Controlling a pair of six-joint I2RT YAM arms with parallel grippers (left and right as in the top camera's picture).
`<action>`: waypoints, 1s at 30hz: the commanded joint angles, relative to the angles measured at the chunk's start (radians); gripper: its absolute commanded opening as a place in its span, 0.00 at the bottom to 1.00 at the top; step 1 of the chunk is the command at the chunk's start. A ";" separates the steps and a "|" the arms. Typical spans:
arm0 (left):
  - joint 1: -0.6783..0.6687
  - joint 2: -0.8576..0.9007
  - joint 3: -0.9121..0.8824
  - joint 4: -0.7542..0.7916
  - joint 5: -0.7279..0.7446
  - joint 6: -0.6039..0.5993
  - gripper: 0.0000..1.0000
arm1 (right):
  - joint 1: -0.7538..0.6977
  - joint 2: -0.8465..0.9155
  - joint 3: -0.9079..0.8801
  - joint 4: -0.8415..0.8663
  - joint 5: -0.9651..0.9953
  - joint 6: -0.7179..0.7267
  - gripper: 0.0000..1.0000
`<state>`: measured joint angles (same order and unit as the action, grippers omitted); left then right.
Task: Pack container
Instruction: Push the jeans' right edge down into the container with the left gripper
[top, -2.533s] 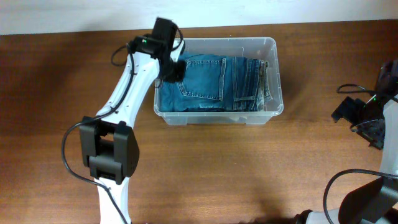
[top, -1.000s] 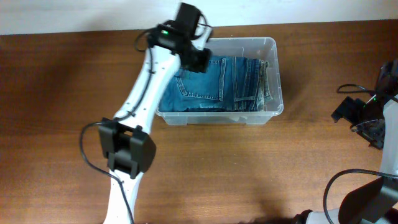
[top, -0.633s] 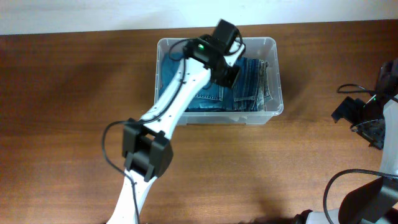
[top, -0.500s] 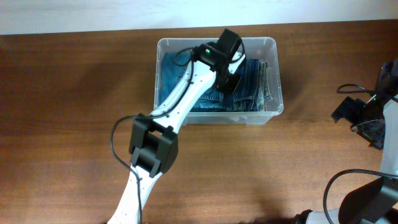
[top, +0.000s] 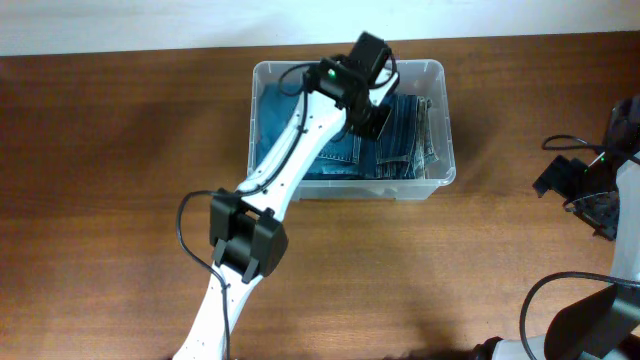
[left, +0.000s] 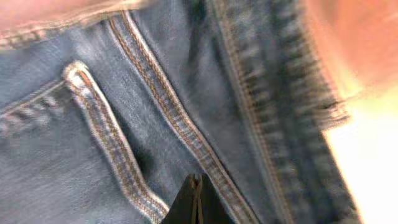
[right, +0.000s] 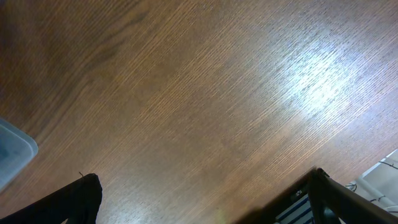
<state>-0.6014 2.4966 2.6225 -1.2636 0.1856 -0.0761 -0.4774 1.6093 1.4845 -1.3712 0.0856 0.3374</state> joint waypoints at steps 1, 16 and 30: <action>-0.012 -0.006 0.053 -0.066 0.070 -0.010 0.01 | -0.001 0.000 -0.001 0.000 0.002 0.008 0.98; -0.135 0.016 0.030 -0.175 0.071 -0.010 0.01 | -0.001 0.000 -0.001 0.000 0.002 0.008 0.99; -0.155 0.155 0.016 -0.124 0.045 -0.008 0.01 | -0.001 0.000 -0.001 0.000 0.002 0.008 0.98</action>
<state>-0.7612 2.6122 2.6534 -1.3796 0.2516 -0.0765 -0.4774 1.6093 1.4845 -1.3712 0.0856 0.3374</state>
